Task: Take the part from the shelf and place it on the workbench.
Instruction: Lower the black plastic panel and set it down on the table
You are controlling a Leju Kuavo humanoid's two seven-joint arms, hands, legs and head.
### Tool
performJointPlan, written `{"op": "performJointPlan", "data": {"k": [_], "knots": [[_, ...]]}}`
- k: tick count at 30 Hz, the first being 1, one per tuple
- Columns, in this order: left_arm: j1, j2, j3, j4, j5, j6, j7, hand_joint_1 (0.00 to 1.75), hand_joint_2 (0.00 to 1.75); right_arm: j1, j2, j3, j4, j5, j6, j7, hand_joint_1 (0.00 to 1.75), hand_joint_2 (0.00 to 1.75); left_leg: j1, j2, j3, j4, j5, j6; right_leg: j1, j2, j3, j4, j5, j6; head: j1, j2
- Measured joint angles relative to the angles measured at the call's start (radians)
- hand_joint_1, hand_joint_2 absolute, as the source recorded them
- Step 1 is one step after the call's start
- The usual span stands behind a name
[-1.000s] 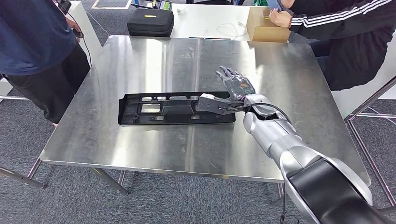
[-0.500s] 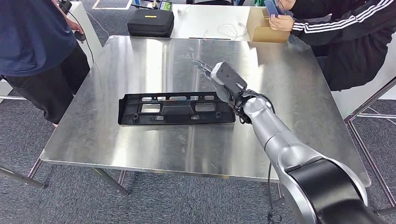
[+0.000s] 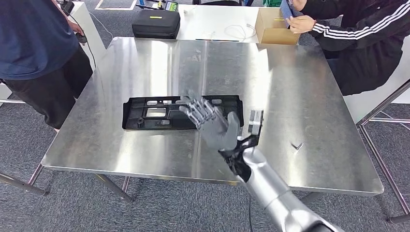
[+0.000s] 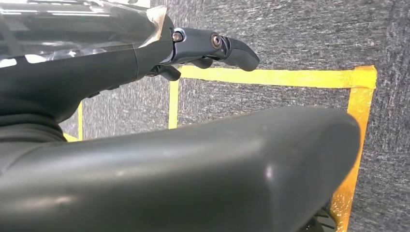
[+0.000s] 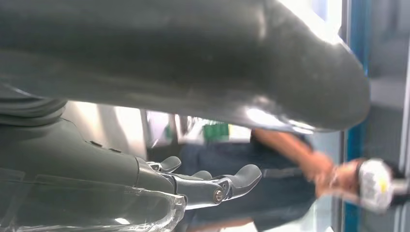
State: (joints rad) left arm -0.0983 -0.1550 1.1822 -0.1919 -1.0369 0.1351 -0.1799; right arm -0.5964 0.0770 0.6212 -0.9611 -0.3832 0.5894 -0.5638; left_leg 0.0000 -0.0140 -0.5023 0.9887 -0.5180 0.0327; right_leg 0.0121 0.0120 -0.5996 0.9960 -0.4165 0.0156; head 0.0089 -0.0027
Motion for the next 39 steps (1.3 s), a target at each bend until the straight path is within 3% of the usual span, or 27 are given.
{"op": "performJointPlan", "data": {"k": [5,10,15,17,19,21,22,24,25,26,28,30,31,32,34,36,37,39], "knots": [[0.001,-0.001,0.010,0.000,0.001,0.001,-0.002,0.00,0.00,0.105,-0.068,0.107,-0.178,-0.011,-0.022,-0.017,0.00,0.00,0.000,0.001,0.000,0.000,-0.001,-0.001,0.000,0.001,0.001,0.000,0.000,0.000,0.000,0.000],[0.002,-0.002,0.011,0.000,0.003,0.001,-0.003,0.00,0.00,0.131,-0.094,0.139,-0.244,-0.010,-0.029,-0.024,0.00,0.00,0.000,0.001,0.002,0.000,-0.001,-0.001,0.000,0.001,0.002,0.000,0.000,0.000,0.000,0.000],[0.002,-0.002,0.023,0.000,0.012,-0.002,0.000,0.00,0.00,0.197,-0.111,0.153,-0.322,0.040,-0.068,-0.050,0.00,0.00,0.002,0.002,0.016,-0.020,0.019,0.024,-0.006,0.000,0.006,-0.007,0.005,0.017,0.000,0.000],[0.001,-0.002,0.026,0.000,0.013,-0.004,0.000,0.00,0.00,0.224,-0.114,0.156,-0.347,0.054,-0.087,-0.050,0.00,0.00,0.010,0.008,0.026,-0.044,0.035,0.029,-0.006,-0.001,-0.021,0.048,-0.028,0.019,0.001,0.000],[0.001,-0.003,0.028,0.000,0.014,-0.005,-0.001,0.00,0.00,0.245,-0.117,0.159,-0.357,0.062,-0.096,-0.048,0.00,0.00,0.014,0.013,0.022,-0.048,0.039,0.029,-0.017,-0.002,-0.078,0.179,-0.085,0.023,0.003,0.000],[0.002,-0.003,0.032,0.000,0.017,-0.008,-0.003,0.00,0.00,0.264,-0.119,0.161,-0.358,0.068,-0.100,-0.045,0.00,0.00,0.020,0.015,0.018,-0.047,0.041,0.023,-0.033,-0.002,-0.113,0.268,-0.111,0.042,0.002,0.000],[0.002,-0.004,0.033,0.000,0.018,-0.009,-0.004,0.00,0.00,0.269,-0.119,0.161,-0.358,0.070,-0.101,-0.042,0.00,0.00,0.026,0.016,0.016,-0.045,0.041,0.017,-0.042,-0.004,-0.101,0.254,-0.099,0.059,0.002,0.000],[0.002,-0.004,0.035,0.000,0.019,-0.011,-0.006,0.00,0.00,0.274,-0.117,0.162,-0.358,0.074,-0.101,-0.036,0.00,0.00,0.040,0.015,0.013,-0.034,0.035,-0.002,-0.060,-0.010,-0.024,0.122,-0.054,0.098,0.003,0.000],[0.001,-0.003,0.035,-0.001,0.019,-0.012,-0.006,0.00,0.00,0.274,-0.114,0.162,-0.358,0.077,-0.101,-0.032,0.00,0.00,0.044,0.013,0.006,-0.026,0.031,-0.014,-0.063,-0.008,0.015,0.062,-0.038,0.110,0.007,0.000],[0.001,-0.003,0.035,-0.001,0.018,-0.013,-0.007,0.00,0.00,0.275,-0.111,0.162,-0.357,0.079,-0.102,-0.029,0.00,0.00,0.044,0.012,0.000,-0.018,0.027,-0.025,-0.064,-0.005,0.038,0.024,-0.031,0.112,0.011,0.000],[0.000,-0.003,0.035,0.000,0.015,-0.014,-0.007,0.00,0.00,0.278,-0.104,0.162,-0.355,0.085,-0.106,-0.023,0.00,0.00,0.041,0.007,-0.011,-0.005,0.025,-0.040,-0.060,0.006,0.041,0.020,-0.039,0.091,0.013,0.000],[0.000,-0.005,0.035,0.000,0.013,-0.015,-0.006,0.00,0.00,0.280,-0.096,0.162,-0.354,0.093,-0.109,-0.017,0.00,0.00,0.046,0.006,-0.016,0.006,0.021,-0.048,-0.063,0.006,0.028,0.026,-0.043,0.066,0.006,0.000],[0.000,-0.005,0.035,0.000,0.012,-0.015,-0.005,0.00,0.00,0.280,-0.093,0.161,-0.354,0.097,-0.110,-0.014,0.00,0.00,0.049,0.007,-0.025,0.023,0.005,-0.050,-0.063,0.005,0.023,0.027,-0.040,0.055,0.003,0.000],[0.000,-0.005,0.035,0.000,0.012,-0.014,-0.004,0.00,0.00,0.281,-0.089,0.159,-0.354,0.099,-0.111,-0.012,0.00,0.00,0.050,0.009,-0.042,0.060,-0.023,-0.049,-0.062,0.003,0.018,0.027,-0.035,0.043,0.001,0.000],[0.000,-0.005,0.035,0.000,0.010,-0.014,-0.003,0.00,0.00,0.282,-0.085,0.156,-0.354,0.103,-0.111,-0.009,0.00,0.00,0.046,0.011,-0.101,0.191,-0.102,-0.046,-0.053,-0.001,0.005,0.027,-0.026,0.023,-0.003,0.000],[0.000,-0.006,0.035,0.000,0.009,-0.014,-0.003,0.00,0.00,0.287,-0.084,0.154,-0.353,0.105,-0.112,-0.008,0.00,0.00,0.042,0.011,-0.145,0.297,-0.143,-0.041,-0.042,-0.004,-0.010,0.027,-0.016,0.009,-0.005,0.000],[0.000,-0.006,0.035,0.000,0.008,-0.014,-0.003,0.00,0.00,0.289,-0.084,0.153,-0.352,0.105,-0.112,-0.007,0.00,0.00,0.041,0.011,-0.141,0.301,-0.135,-0.036,-0.037,-0.005,-0.017,0.027,-0.011,0.005,-0.005,0.000],[0.000,-0.006,0.035,0.000,0.006,-0.014,-0.003,0.00,0.00,0.290,-0.083,0.151,-0.351,0.105,-0.112,-0.007,0.00,0.00,0.037,0.011,-0.075,0.198,-0.079,-0.022,-0.030,-0.005,-0.026,0.027,0.000,0.005,-0.005,0.000]]}}
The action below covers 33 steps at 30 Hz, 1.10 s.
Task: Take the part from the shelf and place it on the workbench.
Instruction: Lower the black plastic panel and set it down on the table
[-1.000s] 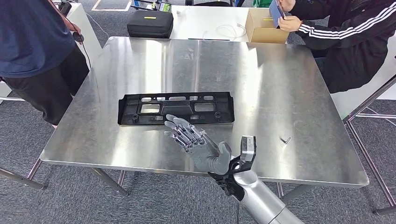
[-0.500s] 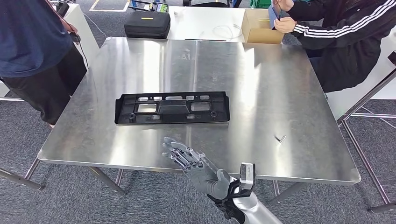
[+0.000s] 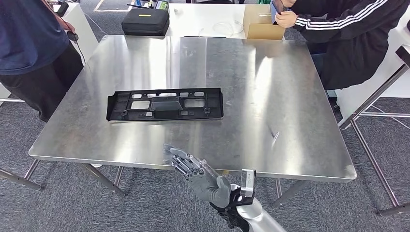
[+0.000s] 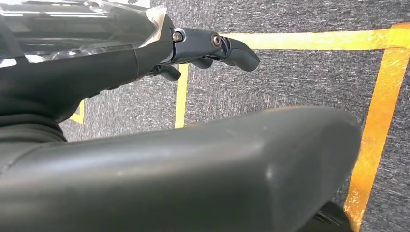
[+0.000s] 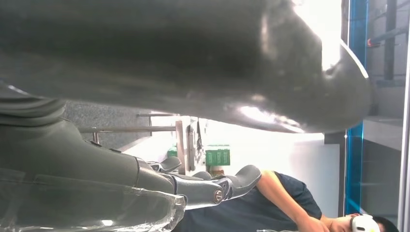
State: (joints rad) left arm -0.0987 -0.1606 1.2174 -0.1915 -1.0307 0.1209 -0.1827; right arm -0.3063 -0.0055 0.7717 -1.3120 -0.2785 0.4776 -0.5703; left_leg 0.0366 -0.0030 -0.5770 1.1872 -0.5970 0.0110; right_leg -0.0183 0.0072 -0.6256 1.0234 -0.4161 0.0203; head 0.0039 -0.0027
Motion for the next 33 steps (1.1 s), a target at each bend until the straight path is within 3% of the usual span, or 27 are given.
{"op": "performJointPlan", "data": {"k": [2,3,5,7,8,10,12,13,14,16,17,18,19,21,23,25,26,27,28,29,32,33], "knots": [[-0.003,0.001,0.000,0.000,-0.002,0.000,0.000,0.00,0.00,0.000,0.002,-0.002,0.000,0.000,-0.001,0.000,0.00,0.00,-0.007,0.000,0.074,-0.125,0.040,0.009,0.005,0.000,-0.006,0.000,0.012,0.008,0.001,0.000],[-0.004,0.001,0.000,0.000,-0.004,-0.001,0.000,0.00,0.00,0.000,0.003,-0.002,0.000,0.000,-0.003,0.001,0.00,0.00,-0.012,-0.001,0.091,-0.157,0.049,0.010,0.007,0.000,-0.008,0.000,0.018,0.015,0.001,0.000],[-0.004,0.001,0.000,0.000,-0.007,-0.004,-0.001,0.00,0.00,0.000,0.004,-0.005,0.001,0.001,-0.010,0.004,0.00,0.00,-0.021,-0.001,0.083,-0.167,0.062,0.012,0.006,-0.001,-0.011,-0.005,0.034,0.032,0.002,0.000],[-0.004,0.000,0.000,0.000,-0.009,-0.005,-0.001,0.00,0.00,0.002,0.005,-0.009,0.003,0.001,-0.017,0.008,0.00,0.00,-0.022,0.003,0.065,-0.177,0.083,0.025,0.004,-0.003,-0.025,0.003,0.027,0.040,0.002,0.000],[-0.004,0.000,0.000,0.000,-0.009,-0.006,-0.001,0.00,0.00,0.002,0.004,-0.011,0.004,0.001,-0.020,0.010,0.00,0.00,-0.021,0.005,0.054,-0.182,0.097,0.033,0.004,-0.003,-0.039,0.027,0.002,0.037,0.003,0.000],[-0.005,0.000,0.000,0.000,-0.010,-0.006,-0.002,0.00,0.00,0.004,0.004,-0.016,0.007,0.002,-0.025,0.013,0.00,0.00,-0.021,0.008,0.029,-0.184,0.123,0.043,0.004,-0.003,-0.078,0.138,-0.084,0.025,0.006,0.000],[-0.004,0.000,0.000,0.000,-0.009,-0.006,-0.002,0.00,0.00,0.006,0.004,-0.020,0.012,0.002,-0.029,0.018,0.00,0.00,-0.024,0.011,0.000,-0.183,0.147,0.044,0.004,-0.003,-0.100,0.258,-0.141,0.029,0.008,0.000],[-0.004,0.000,0.000,0.000,-0.008,-0.006,-0.001,0.00,0.00,0.007,0.004,-0.022,0.014,0.001,-0.030,0.020,0.00,0.00,-0.025,0.012,-0.015,-0.182,0.158,0.044,0.004,-0.003,-0.088,0.277,-0.144,0.037,0.008,0.000],[-0.004,-0.001,0.000,0.000,-0.006,-0.006,-0.001,0.00,0.00,0.007,0.004,-0.024,0.017,0.001,-0.030,0.023,0.00,0.00,-0.025,0.013,-0.028,-0.182,0.168,0.042,0.004,-0.004,-0.058,0.257,-0.134,0.046,0.008,0.000],[-0.004,-0.001,0.000,0.000,-0.001,-0.006,-0.001,0.00,0.00,0.004,0.007,-0.026,0.021,-0.001,-0.031,0.027,0.00,0.00,-0.026,0.012,-0.046,-0.181,0.185,0.036,0.004,-0.004,0.051,0.124,-0.108,0.055,0.008,0.000],[-0.004,-0.002,0.000,0.000,0.002,-0.006,-0.001,0.00,0.00,0.001,0.010,-0.027,0.022,-0.002,-0.031,0.029,0.00,0.00,-0.027,0.012,-0.052,-0.180,0.193,0.032,0.007,-0.004,0.105,0.050,-0.106,0.052,0.008,0.000],[-0.005,-0.003,0.000,0.000,0.004,-0.006,-0.002,0.00,0.00,-0.001,0.013,-0.027,0.023,-0.004,-0.031,0.030,0.00,0.00,-0.029,0.012,-0.056,-0.180,0.202,0.026,0.010,-0.003,0.139,-0.004,-0.107,0.045,0.007,0.000],[-0.005,-0.003,0.000,0.000,0.006,-0.006,-0.002,0.00,0.00,-0.004,0.016,-0.028,0.025,-0.005,-0.031,0.031,0.00,0.00,-0.030,0.012,-0.057,-0.181,0.209,0.020,0.014,-0.003,0.156,-0.034,-0.110,0.037,0.006,0.000],[-0.004,-0.004,0.000,0.000,0.006,-0.006,-0.004,0.00,0.00,-0.007,0.019,-0.028,0.029,-0.006,-0.031,0.033,0.00,0.00,-0.031,0.012,-0.060,-0.184,0.222,0.008,0.013,-0.002,0.147,-0.044,-0.101,0.019,0.004,0.000],[-0.003,-0.003,0.001,0.000,0.006,-0.005,-0.006,0.00,0.00,-0.010,0.024,-0.028,0.034,-0.008,-0.031,0.035,0.00,0.00,-0.028,0.007,-0.078,-0.157,0.190,-0.002,0.003,-0.004,0.134,-0.047,-0.082,-0.004,0.001,0.000],[-0.003,-0.003,0.001,0.000,0.006,-0.005,-0.007,0.00,0.00,-0.013,0.029,-0.028,0.039,-0.010,-0.031,0.036,0.00,0.00,-0.025,0.003,-0.118,-0.056,0.098,-0.011,-0.001,-0.007,0.115,-0.047,-0.061,-0.020,-0.002,0.000],[-0.002,-0.003,0.001,0.000,0.006,-0.005,-0.008,0.00,0.00,-0.014,0.030,-0.028,0.043,-0.012,-0.031,0.036,0.00,0.00,-0.024,0.002,-0.138,0.013,0.055,-0.016,-0.001,-0.008,0.104,-0.046,-0.051,-0.022,-0.003,0.000],[-0.002,-0.003,0.001,0.000,0.006,-0.005,-0.008,0.00,0.00,-0.014,0.030,-0.028,0.046,-0.013,-0.031,0.037,0.00,0.00,-0.023,0.001,-0.152,0.070,0.031,-0.020,-0.001,-0.009,0.093,-0.045,-0.042,-0.021,-0.003,0.000],[-0.002,-0.003,0.001,0.000,0.006,-0.005,-0.009,0.00,0.00,-0.013,0.030,-0.028,0.049,-0.013,-0.031,0.037,0.00,0.00,-0.020,0.001,-0.151,0.101,0.027,-0.023,-0.001,-0.010,0.081,-0.044,-0.033,-0.018,-0.003,0.000],[-0.002,-0.003,0.001,0.000,0.006,-0.005,-0.009,0.00,0.00,-0.014,0.030,-0.028,0.053,-0.014,-0.031,0.037,0.00,0.00,-0.017,0.001,-0.128,0.089,0.043,-0.026,-0.002,-0.011,0.071,-0.042,-0.026,-0.013,-0.004,0.000],[-0.003,-0.002,0.001,0.000,0.006,-0.006,-0.010,0.00,0.00,-0.017,0.031,-0.028,0.061,-0.015,-0.031,0.037,0.00,0.00,-0.006,-0.001,0.017,-0.101,0.095,-0.030,-0.004,-0.010,0.047,-0.029,-0.013,0.003,-0.005,0.000],[-0.004,-0.003,0.001,0.000,0.006,-0.006,-0.011,0.00,0.00,-0.019,0.032,-0.029,0.063,-0.016,-0.031,0.037,0.00,0.00,-0.006,-0.005,0.046,-0.146,0.098,-0.027,-0.002,-0.010,0.042,-0.024,-0.009,0.009,-0.004,0.000]]}}
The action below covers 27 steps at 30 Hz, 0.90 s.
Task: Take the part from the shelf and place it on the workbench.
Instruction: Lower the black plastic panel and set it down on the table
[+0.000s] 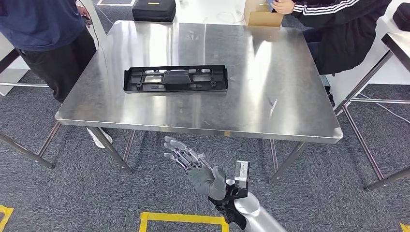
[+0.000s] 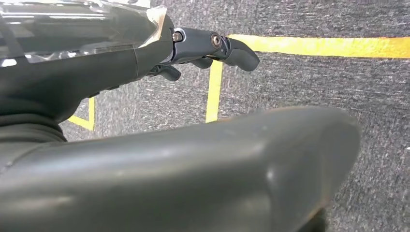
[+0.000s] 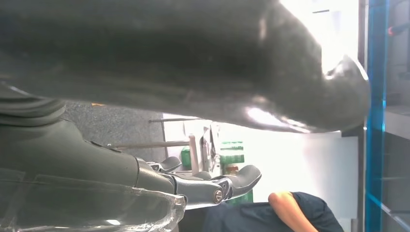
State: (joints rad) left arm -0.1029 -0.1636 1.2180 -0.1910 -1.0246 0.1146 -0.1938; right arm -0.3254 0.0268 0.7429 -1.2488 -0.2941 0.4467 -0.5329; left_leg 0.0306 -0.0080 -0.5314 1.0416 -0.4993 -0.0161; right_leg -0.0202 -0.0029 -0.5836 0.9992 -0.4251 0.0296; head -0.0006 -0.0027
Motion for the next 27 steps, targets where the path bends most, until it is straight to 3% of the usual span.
{"op": "performJointPlan", "data": {"k": [1,4,6,8,9,10,11,13,15,16,18,19,20,21,23,25,26,27], "knots": [[-0.001,0.000,0.000,0.000,0.000,0.000,-0.001,0.00,0.00,-0.002,0.001,0.000,0.002,0.000,0.000,0.000,0.00,0.00,-0.003,-0.004,0.010,-0.020,-0.003,0.006,0.002,0.000,-0.005,0.004,0.005,0.007,0.000,0.000],[0.000,0.001,0.000,0.000,0.001,0.000,-0.002,0.00,0.00,-0.005,0.005,-0.001,0.009,-0.001,-0.003,0.000,0.00,0.00,-0.010,-0.005,-0.007,-0.022,0.010,0.035,0.002,0.002,-0.019,0.007,0.014,0.029,0.001,0.000],[0.000,0.001,0.000,0.000,0.001,-0.001,-0.003,0.00,0.00,-0.005,0.004,-0.001,0.012,-0.001,-0.004,0.000,0.00,0.00,-0.012,0.000,-0.025,-0.026,0.028,0.057,0.000,0.003,-0.051,0.069,-0.031,0.026,0.003,0.000],[0.000,0.001,0.000,0.000,0.001,-0.001,-0.004,0.00,0.00,-0.005,0.004,-0.001,0.016,-0.001,-0.005,0.000,0.00,0.00,-0.016,0.003,-0.050,-0.026,0.047,0.069,0.000,0.003,-0.104,0.204,-0.112,0.014,0.004,0.000],[0.000,0.001,0.000,0.000,0.001,-0.001,-0.004,0.00,0.00,-0.004,0.003,-0.001,0.018,-0.001,-0.005,0.000,0.00,0.00,-0.019,0.005,-0.063,-0.025,0.056,0.071,0.001,0.003,-0.122,0.268,-0.141,0.014,0.004,0.000],[0.001,0.001,0.001,0.000,0.001,-0.002,-0.004,0.00,0.00,-0.004,0.003,-0.001,0.021,-0.001,-0.006,0.000,0.00,0.00,-0.022,0.006,-0.076,-0.025,0.065,0.072,0.002,0.003,-0.124,0.302,-0.154,0.017,0.004,0.000],[0.001,0.001,0.001,0.000,0.002,-0.002,-0.004,0.00,0.00,-0.003,0.002,-0.001,0.023,-0.001,-0.006,0.000,0.00,0.00,-0.024,0.006,-0.087,-0.025,0.074,0.072,0.003,0.003,-0.106,0.297,-0.152,0.021,0.003,0.000],[0.000,0.001,0.001,0.000,0.002,-0.003,-0.004,0.00,0.00,-0.005,0.003,-0.001,0.026,-0.001,-0.006,0.000,0.00,0.00,-0.027,0.006,-0.102,-0.024,0.090,0.070,0.009,0.003,-0.009,0.176,-0.120,0.026,0.003,0.000],[0.000,-0.001,0.001,0.000,0.001,-0.006,-0.005,0.00,0.00,-0.009,0.005,-0.001,0.027,-0.001,-0.007,0.000,0.00,0.00,-0.030,0.006,-0.111,-0.025,0.104,0.062,0.020,0.001,0.088,0.034,-0.103,0.016,0.002,0.000],[0.000,-0.002,0.001,0.000,0.001,-0.008,-0.006,0.00,0.00,-0.011,0.006,-0.002,0.028,-0.001,-0.009,0.000,0.00,0.00,-0.030,0.006,-0.113,-0.026,0.112,0.056,0.025,0.001,0.108,-0.003,-0.101,0.008,0.003,0.000],[0.001,-0.003,0.001,0.000,0.000,-0.010,-0.006,0.00,0.00,-0.012,0.008,-0.002,0.033,0.000,-0.013,-0.001,0.00,0.00,-0.030,0.007,-0.115,-0.032,0.126,0.043,0.028,0.001,0.102,-0.015,-0.092,-0.004,0.005,0.000],[0.001,-0.003,0.001,0.000,0.000,-0.010,-0.006,0.00,0.00,-0.012,0.009,-0.003,0.036,0.000,-0.016,-0.001,0.00,0.00,-0.028,0.006,-0.118,-0.031,0.128,0.038,0.023,0.001,0.098,-0.021,-0.085,-0.011,0.006,0.000],[0.001,-0.003,0.001,0.000,0.000,-0.011,-0.006,0.00,0.00,-0.012,0.011,-0.003,0.040,0.001,-0.019,-0.001,0.00,0.00,-0.027,0.006,-0.125,-0.020,0.113,0.032,0.018,0.000,0.095,-0.025,-0.075,-0.020,0.006,0.000],[0.001,-0.003,0.001,0.000,-0.001,-0.011,-0.006,0.00,0.00,-0.013,0.013,-0.004,0.044,0.002,-0.021,-0.001,0.00,0.00,-0.026,0.005,-0.138,0.009,0.083,0.026,0.012,-0.001,0.090,-0.029,-0.064,-0.028,0.005,0.000],[0.002,-0.001,0.001,0.000,-0.001,-0.011,-0.006,0.00,0.00,-0.012,0.018,-0.004,0.052,0.005,-0.026,0.000,0.00,0.00,-0.022,0.004,-0.178,0.122,-0.008,0.014,0.009,-0.003,0.074,-0.029,-0.046,-0.037,0.002,0.000],[0.002,0.000,0.001,0.000,-0.001,-0.011,-0.005,0.00,0.00,-0.008,0.019,-0.004,0.063,0.013,-0.036,0.002,0.00,0.00,-0.016,0.005,-0.204,0.231,-0.059,0.002,0.008,-0.005,0.054,-0.024,-0.034,-0.033,0.002,0.000],[0.003,0.001,0.001,0.000,-0.002,-0.011,-0.004,0.00,0.00,-0.006,0.019,-0.005,0.069,0.019,-0.043,0.004,0.00,0.00,-0.012,0.005,-0.193,0.240,-0.058,-0.003,0.007,-0.006,0.044,-0.021,-0.029,-0.029,0.001,0.000],[0.003,0.002,0.001,0.000,-0.002,-0.012,-0.003,0.00,0.00,-0.003,0.020,-0.005,0.076,0.026,-0.049,0.007,0.00,0.00,-0.007,0.006,-0.161,0.208,-0.040,-0.008,0.005,-0.006,0.036,-0.016,-0.026,-0.025,0.001,0.000]]}}
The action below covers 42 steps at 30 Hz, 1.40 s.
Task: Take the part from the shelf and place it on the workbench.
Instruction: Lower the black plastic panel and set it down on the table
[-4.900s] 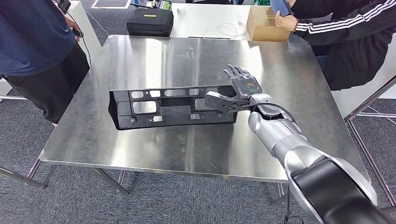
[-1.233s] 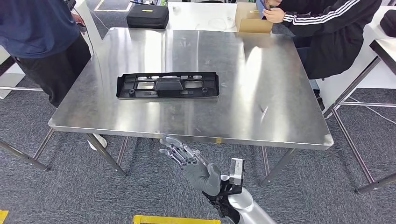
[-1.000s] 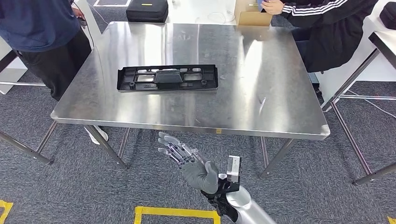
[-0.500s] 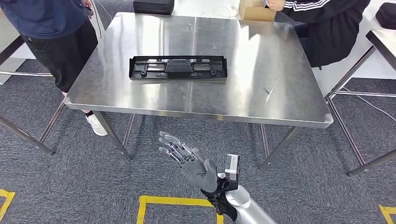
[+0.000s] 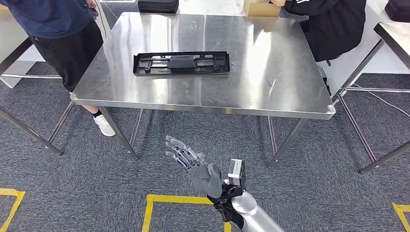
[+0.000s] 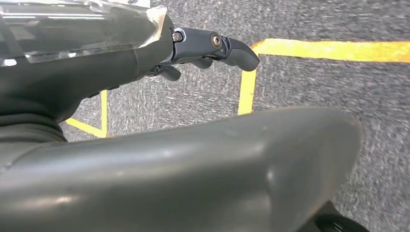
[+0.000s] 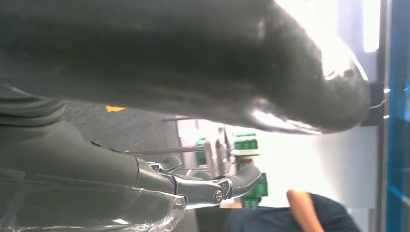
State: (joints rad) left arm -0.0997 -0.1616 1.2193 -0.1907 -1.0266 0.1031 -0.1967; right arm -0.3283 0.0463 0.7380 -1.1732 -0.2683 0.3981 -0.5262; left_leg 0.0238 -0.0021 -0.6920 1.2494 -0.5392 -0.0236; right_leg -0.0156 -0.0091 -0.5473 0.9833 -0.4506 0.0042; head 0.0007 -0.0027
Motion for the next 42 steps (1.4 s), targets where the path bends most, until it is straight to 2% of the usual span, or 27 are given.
{"op": "performJointPlan", "data": {"k": [2,4,6,9,10,11,13,14,15,16,18,19,20,21,22,23,24,25,27,28,29,30,33,35,38,40,42], "knots": [[-0.001,0.001,0.000,0.000,0.000,0.000,0.003,0.00,0.00,0.004,0.001,0.000,0.014,0.017,-0.009,0.005,0.00,0.00,0.009,-0.001,0.094,-0.129,0.038,-0.007,-0.003,0.000,-0.015,0.013,0.004,0.008,-0.001,0.000],[-0.002,0.002,0.002,0.000,0.000,0.001,0.007,0.00,0.00,0.005,0.001,0.000,0.033,0.042,-0.015,0.007,0.00,0.00,0.008,-0.007,0.140,-0.205,0.053,0.000,0.000,0.001,-0.027,0.024,0.008,0.017,0.000,0.000],[-0.002,0.001,0.002,0.000,0.000,0.001,0.008,0.00,0.00,0.005,0.002,0.001,0.044,0.059,-0.018,0.009,0.00,0.00,0.004,-0.012,0.138,-0.209,0.056,0.011,0.004,0.002,-0.031,0.027,0.010,0.023,0.001,0.000],[-0.001,0.001,0.003,0.000,0.000,0.001,0.008,0.00,0.00,0.005,0.002,0.001,0.047,0.065,-0.018,0.009,0.00,0.00,0.005,-0.012,0.137,-0.211,0.055,0.011,0.004,0.002,-0.031,0.028,0.011,0.025,0.000,0.000],[-0.002,0.002,0.003,0.000,-0.002,0.001,0.009,0.00,0.00,0.003,0.002,0.005,0.062,0.083,-0.015,0.011,0.00,0.00,0.003,-0.012,0.135,-0.212,0.054,0.016,0.003,0.002,-0.033,0.027,0.014,0.029,0.001,0.000],[-0.002,0.002,0.003,0.000,-0.004,-0.001,0.010,0.00,0.00,-0.003,0.001,0.017,0.113,0.129,-0.013,0.014,0.00,0.00,0.002,-0.010,0.129,-0.215,0.060,0.030,0.002,0.003,-0.043,0.039,0.006,0.033,0.001,0.000],[-0.002,0.004,0.003,0.000,-0.009,-0.005,0.010,0.00,0.00,-0.011,0.004,0.063,0.346,0.265,-0.059,0.030,0.00,0.00,-0.006,-0.008,0.095,-0.219,0.086,0.063,0.000,0.005,-0.106,0.194,-0.075,0.037,0.002,0.000],[-0.001,0.005,0.004,0.000,-0.010,-0.005,0.010,0.00,0.00,-0.012,0.006,0.085,0.467,0.323,-0.101,0.056,0.00,0.00,-0.009,-0.006,0.077,-0.220,0.101,0.074,0.001,0.006,-0.123,0.258,-0.112,0.037,0.003,0.000],[0.000,0.005,0.004,0.000,-0.011,-0.003,0.010,0.00,0.00,-0.008,0.010,0.099,0.564,0.362,-0.159,0.101,0.00,0.00,-0.012,-0.007,0.063,-0.220,0.112,0.077,0.002,0.006,-0.116,0.285,-0.132,0.038,0.003,0.000],[0.000,0.005,0.004,0.000,-0.011,0.000,0.009,0.00,0.00,-0.003,0.011,0.106,0.613,0.391,-0.217,0.169,0.00,0.00,-0.014,-0.007,0.059,-0.220,0.117,0.076,0.004,0.006,-0.069,0.220,-0.114,0.042,0.003,0.000],[0.000,0.003,0.005,0.000,-0.014,0.008,0.008,0.00,0.00,0.011,0.011,0.123,0.700,0.448,-0.339,0.322,0.00,0.00,-0.014,-0.008,0.056,-0.221,0.127,0.070,0.013,0.005,0.030,0.068,-0.084,0.039,0.002,0.000],[0.000,0.002,0.005,0.000,-0.017,0.011,0.008,0.00,0.00,0.021,0.008,0.130,0.738,0.466,-0.381,0.386,0.00,0.00,-0.014,-0.008,0.056,-0.223,0.132,0.065,0.018,0.005,0.056,0.023,-0.076,0.034,0.003,0.000],[0.000,0.001,0.005,0.000,-0.020,0.013,0.009,0.00,0.00,0.034,0.002,0.134,0.773,0.473,-0.404,0.438,0.00,0.00,-0.013,-0.008,0.056,-0.224,0.137,0.059,0.024,0.004,0.065,0.003,-0.073,0.029,0.004,0.000],[0.001,0.000,0.005,0.000,-0.025,0.014,0.009,0.00,0.00,0.049,-0.005,0.135,0.804,0.473,-0.416,0.481,0.00,0.00,-0.013,-0.008,0.056,-0.228,0.143,0.052,0.028,0.004,0.062,0.003,-0.066,0.026,0.006,0.000],[0.001,0.000,0.005,0.000,-0.027,0.014,0.009,0.00,0.00,0.064,-0.013,0.136,0.830,0.474,-0.422,0.511,0.00,0.00,-0.012,-0.007,0.055,-0.229,0.146,0.046,0.023,0.004,0.059,-0.003,-0.059,0.020,0.008,0.000],[0.002,0.001,0.005,0.000,-0.030,0.015,0.010,0.00,0.00,0.078,-0.019,0.137,0.852,0.475,-0.426,0.536,0.00,0.00,-0.012,-0.007,0.052,-0.226,0.141,0.040,0.018,0.004,0.059,-0.010,-0.051,0.015,0.009,0.000],[0.003,0.003,0.005,0.000,-0.033,0.015,0.010,0.00,0.00,0.090,-0.024,0.139,0.870,0.472,-0.426,0.557,0.00,0.00,-0.011,-0.006,0.046,-0.211,0.121,0.035,0.012,0.004,0.057,-0.015,-0.042,0.007,0.008,0.000],[0.003,0.004,0.005,0.000,-0.037,0.014,0.011,0.00,0.00,0.101,-0.027,0.139,0.886,0.461,-0.421,0.580,0.00,0.00,-0.010,-0.005,0.033,-0.174,0.084,0.031,0.006,0.004,0.053,-0.018,-0.032,0.000,0.007,0.000],[0.003,0.008,0.003,0.000,-0.048,0.012,0.014,0.00,0.00,0.125,-0.032,0.130,0.915,0.415,-0.407,0.642,0.00,0.00,-0.008,-0.004,-0.007,-0.048,-0.008,0.021,0.006,0.001,0.039,-0.016,-0.020,-0.007,0.005,0.000],[0.003,0.010,0.002,0.000,-0.051,0.010,0.014,0.00,0.00,0.140,-0.035,0.120,0.928,0.389,-0.402,0.669,0.00,0.00,-0.006,-0.003,-0.020,0.010,-0.037,0.016,0.006,-0.002,0.031,-0.015,-0.015,-0.006,0.004,0.000],[0.003,0.012,0.000,0.000,-0.054,0.009,0.015,0.00,0.00,0.155,-0.040,0.109,0.940,0.367,-0.402,0.689,0.00,0.00,-0.003,-0.002,-0.019,0.039,-0.046,0.011,0.006,-0.005,0.023,-0.013,-0.010,-0.004,0.004,0.000],[0.004,0.013,-0.001,0.000,-0.056,0.008,0.015,0.00,0.00,0.167,-0.045,0.100,0.949,0.353,-0.402,0.701,0.00,0.00,0.001,-0.001,0.002,0.027,-0.035,0.007,0.004,-0.007,0.015,-0.009,-0.006,-0.001,0.004,0.000],[0.002,0.018,-0.004,0.000,-0.060,0.007,0.016,0.00,0.00,0.184,-0.053,0.081,0.967,0.343,-0.403,0.708,0.00,0.00,0.012,-0.001,0.130,-0.157,0.022,0.000,0.001,-0.006,-0.009,0.013,-0.001,0.009,0.003,0.000],[-0.001,0.019,-0.005,0.000,-0.060,0.006,0.017,0.00,0.00,0.186,-0.056,0.073,0.974,0.342,-0.404,0.709,0.00,0.00,0.008,-0.005,0.162,-0.215,0.028,0.010,0.005,-0.003,-0.023,0.026,0.004,0.020,0.003,0.000],[-0.002,0.020,-0.006,0.000,-0.060,0.006,0.017,0.00,0.00,0.188,-0.058,0.065,0.983,0.333,-0.406,0.714,0.00,0.00,0.000,-0.005,0.148,-0.220,0.039,0.040,0.004,0.000,-0.037,0.031,0.011,0.042,0.003,0.000],[-0.002,0.020,-0.006,0.000,-0.060,0.006,0.016,0.00,0.00,0.193,-0.061,0.049,0.989,0.305,-0.421,0.728,0.00,0.00,0.001,-0.001,0.133,-0.225,0.056,0.062,0.002,0.003,-0.064,0.080,-0.028,0.040,0.007,0.000],[-0.003,0.021,-0.006,0.000,-0.060,0.006,0.015,0.00,0.00,0.202,-0.062,0.024,0.993,0.261,-0.449,0.739,0.00,0.00,0.000,0.001,0.110,-0.225,0.073,0.073,0.000,0.005,-0.111,0.206,-0.105,0.031,0.012,0.000]]}}
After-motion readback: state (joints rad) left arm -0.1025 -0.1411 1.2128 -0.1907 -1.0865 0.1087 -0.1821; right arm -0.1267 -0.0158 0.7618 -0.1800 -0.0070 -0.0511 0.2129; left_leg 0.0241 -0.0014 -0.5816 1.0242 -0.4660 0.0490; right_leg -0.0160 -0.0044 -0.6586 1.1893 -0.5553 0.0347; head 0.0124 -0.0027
